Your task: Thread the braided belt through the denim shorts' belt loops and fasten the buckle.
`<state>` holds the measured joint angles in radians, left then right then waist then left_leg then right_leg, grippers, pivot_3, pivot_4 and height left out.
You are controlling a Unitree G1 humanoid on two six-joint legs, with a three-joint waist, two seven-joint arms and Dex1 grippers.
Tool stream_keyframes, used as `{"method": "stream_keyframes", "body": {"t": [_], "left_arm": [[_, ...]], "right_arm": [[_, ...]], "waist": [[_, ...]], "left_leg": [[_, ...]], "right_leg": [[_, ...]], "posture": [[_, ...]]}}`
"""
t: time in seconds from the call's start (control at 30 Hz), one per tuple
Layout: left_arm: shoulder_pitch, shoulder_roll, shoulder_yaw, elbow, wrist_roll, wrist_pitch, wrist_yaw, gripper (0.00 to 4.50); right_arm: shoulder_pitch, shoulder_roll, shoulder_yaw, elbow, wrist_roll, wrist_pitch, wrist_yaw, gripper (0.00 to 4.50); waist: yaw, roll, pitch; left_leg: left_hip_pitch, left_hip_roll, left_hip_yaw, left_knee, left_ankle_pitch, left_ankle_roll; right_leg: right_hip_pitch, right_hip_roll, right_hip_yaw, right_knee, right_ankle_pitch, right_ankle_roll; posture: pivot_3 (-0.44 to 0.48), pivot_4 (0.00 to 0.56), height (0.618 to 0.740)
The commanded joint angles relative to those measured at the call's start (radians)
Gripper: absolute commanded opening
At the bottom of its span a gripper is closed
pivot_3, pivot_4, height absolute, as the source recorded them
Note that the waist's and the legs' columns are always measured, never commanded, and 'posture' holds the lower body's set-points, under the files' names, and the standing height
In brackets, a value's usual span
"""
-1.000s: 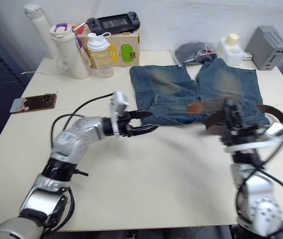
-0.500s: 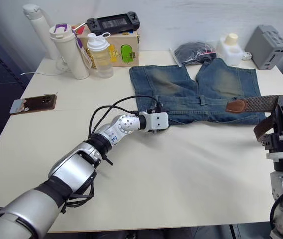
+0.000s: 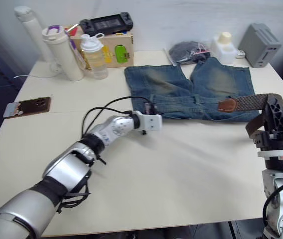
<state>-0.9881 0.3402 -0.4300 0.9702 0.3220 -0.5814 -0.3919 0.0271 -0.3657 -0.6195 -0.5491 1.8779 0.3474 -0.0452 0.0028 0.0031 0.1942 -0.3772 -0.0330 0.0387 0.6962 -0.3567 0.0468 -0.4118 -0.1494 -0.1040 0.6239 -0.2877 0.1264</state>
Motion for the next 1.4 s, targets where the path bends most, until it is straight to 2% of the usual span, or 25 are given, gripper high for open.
{"method": "stream_keyframes", "body": {"t": [0.03, 0.17, 0.27, 0.37, 0.43, 0.47, 0.57, 0.6, 0.67, 0.73, 0.8, 0.83, 0.97, 1.0, 1.07, 1.2, 1.4], "left_arm": [[0.274, 0.229, 0.122, -0.416, -0.189, 0.063, -0.242, 0.05], [0.597, 0.400, 0.219, -0.808, -0.293, 0.195, -0.325, 0.05], [0.830, 0.468, 0.309, -1.032, -0.343, 0.275, -0.327, 0.05], [1.028, 0.512, 0.371, -1.103, -0.251, 0.247, -0.282, 0.05], [1.091, 0.505, 0.400, -1.121, -0.234, 0.253, -0.252, 0.05], [1.112, 0.504, 0.410, -1.125, -0.221, 0.255, -0.239, 0.48], [1.149, 0.534, 0.425, -1.112, -0.140, 0.229, -0.213, 1.37], [1.155, 0.541, 0.436, -1.109, -0.125, 0.230, -0.206, 1.58], [1.158, 0.547, 0.459, -1.122, -0.136, 0.245, -0.206, 2.45], [1.154, 0.549, 0.492, -1.170, -0.261, 0.298, -0.260, 3.14], [1.144, 0.545, 0.526, -1.219, -0.389, 0.367, -0.309, 3.14], [1.132, 0.550, 0.549, -1.257, -0.487, 0.455, -0.345, 3.14], [1.031, 0.573, 0.632, -1.393, -0.961, 0.833, -0.440, 3.14], [0.991, 0.569, 0.633, -1.402, -1.046, 0.895, -0.445, 3.14], [0.884, 0.538, 0.609, -1.396, -1.139, 0.984, -0.448, 3.14], [0.711, 0.495, 0.545, -1.343, -1.165, 1.074, -0.482, 3.14], [0.524, 0.395, 0.397, -1.292, -1.049, 1.066, -0.532, 3.14]], "right_arm": [[-0.026, -0.043, 0.000, -0.047, -0.018, -0.012, -0.050, 0.00], [-0.046, -0.093, 0.021, -0.036, -0.024, 0.008, -0.101, 0.00], [-0.060, -0.131, 0.052, -0.031, -0.031, 0.030, -0.131, 0.00], [-0.071, -0.151, 0.096, -0.020, -0.032, 0.056, -0.157, 0.00], [-0.070, -0.159, 0.123, -0.009, -0.042, 0.077, -0.162, 0.00], [-0.071, -0.163, 0.137, -0.003, -0.046, 0.086, -0.167, 0.00], [-0.081, -0.167, 0.167, 0.026, -0.078, 0.104, -0.177, 0.00], [-0.086, -0.170, 0.175, 0.037, -0.089, 0.109, -0.181, 0.00], [-0.098, -0.173, 0.187, 0.059, -0.112, 0.119, -0.187, 0.00], [-0.121, -0.178, 0.204, 0.085, -0.154, 0.130, -0.197, 0.00], [-0.142, -0.178, 0.219, 0.106, -0.185, 0.140, -0.207, 0.00], [-0.156, -0.182, 0.231, 0.122, -0.212, 0.148, -0.208, 0.00], [-0.213, -0.180, 0.273, 0.203, -0.296, 0.181, -0.218, 0.00], [-0.227, -0.178, 0.281, 0.224, -0.311, 0.188, -0.215, 0.00], [-0.253, -0.169, 0.293, 0.263, -0.342, 0.203, -0.203, 0.00], [-0.283, -0.158, 0.305, 0.301, -0.402, 0.227, -0.180, 0.00], [-0.303, -0.134, 0.297, 0.335, -0.473, 0.251, -0.148, 0.00]], "waist": [[-0.020, 0.000, 0.000], [-0.033, 0.001, 0.000], [-0.028, 0.002, 0.001], [-0.010, 0.002, 0.001], [0.000, 0.003, 0.001], [0.004, 0.003, 0.000], [0.015, 0.003, 0.000], [0.017, 0.004, -0.001], [0.016, 0.007, -0.003], [0.013, 0.008, -0.003], [0.007, 0.009, -0.003], [0.008, 0.009, -0.003], [0.011, 0.008, -0.002], [0.013, 0.008, -0.002], [0.019, 0.008, -0.002], [0.020, 0.008, -0.002], [0.018, 0.008, -0.002]], "left_leg": [[0.000, 0.001, 0.002, -0.001, -0.001, -0.001], [0.001, 0.003, 0.001, -0.001, -0.002, -0.003], [0.002, 0.003, -0.001, 0.002, -0.003, -0.003], [0.003, 0.003, -0.001, 0.003, -0.004, -0.002], [0.004, 0.003, -0.001, 0.003, -0.004, -0.002], [0.004, 0.003, -0.001, 0.003, -0.004, -0.002], [0.004, 0.003, -0.001, 0.003, -0.004, -0.002], [0.004, 0.003, -0.001, 0.003, -0.005, -0.002], [0.005, 0.004, 0.001, 0.002, -0.005, -0.003], [0.005, 0.004, 0.001, 0.002, -0.005, -0.003], [0.005, 0.005, 0.002, 0.002, -0.005, -0.003], [0.005, 0.006, 0.001, 0.002, -0.005, -0.004], [0.002, 0.006, -0.001, 0.004, -0.005, -0.004], [0.002, 0.006, -0.001, 0.005, -0.005, -0.004], [0.002, 0.005, -0.001, 0.006, -0.005, -0.003], [0.002, 0.004, -0.001, 0.007, -0.004, -0.003], [0.002, 0.003, 0.001, 0.005, -0.004, -0.003]], "right_leg": [[-0.002, 0.000, -0.004, 0.002, -0.001, -0.001], [-0.002, -0.001, -0.003, 0.003, -0.003, -0.005], [0.001, -0.001, -0.002, 0.002, -0.003, -0.005], [0.003, -0.002, -0.001, 0.000, -0.003, -0.005], [0.003, -0.002, -0.001, -0.002, -0.003, -0.006], [0.003, -0.002, -0.001, -0.002, -0.003, -0.006], [0.002, -0.002, -0.001, -0.001, -0.003, -0.006], [0.002, -0.002, -0.001, -0.001, -0.003, -0.006], [0.002, -0.001, 0.000, -0.001, -0.003, -0.007], [0.002, 0.000, 0.000, -0.001, -0.003, -0.007], [0.002, 0.000, 0.000, 0.000, -0.004, -0.008], [0.001, 0.000, -0.001, 0.000, -0.004, -0.008], [0.001, 0.000, -0.003, 0.002, -0.004, -0.008], [0.001, 0.000, -0.003, 0.002, -0.004, -0.008], [0.003, 0.000, -0.004, 0.002, -0.004, -0.008], [0.003, 0.003, -0.005, 0.003, -0.004, -0.008], [0.002, 0.008, -0.008, 0.003, -0.003, -0.007]], "posture": [[0.000, 0.150, 0.687], [0.000, 0.150, 0.687], [0.000, 0.150, 0.687], [0.000, 0.150, 0.687], [0.000, 0.150, 0.687], [0.000, 0.150, 0.687], [0.000, 0.150, 0.687], [0.000, 0.150, 0.687], [0.000, 0.150, 0.687], [0.000, 0.150, 0.687], [0.000, 0.150, 0.687], [0.000, 0.150, 0.687], [0.000, 0.150, 0.687], [0.000, 0.150, 0.687], [0.000, 0.150, 0.687], [0.000, 0.150, 0.687], [0.000, 0.150, 0.687]]}}
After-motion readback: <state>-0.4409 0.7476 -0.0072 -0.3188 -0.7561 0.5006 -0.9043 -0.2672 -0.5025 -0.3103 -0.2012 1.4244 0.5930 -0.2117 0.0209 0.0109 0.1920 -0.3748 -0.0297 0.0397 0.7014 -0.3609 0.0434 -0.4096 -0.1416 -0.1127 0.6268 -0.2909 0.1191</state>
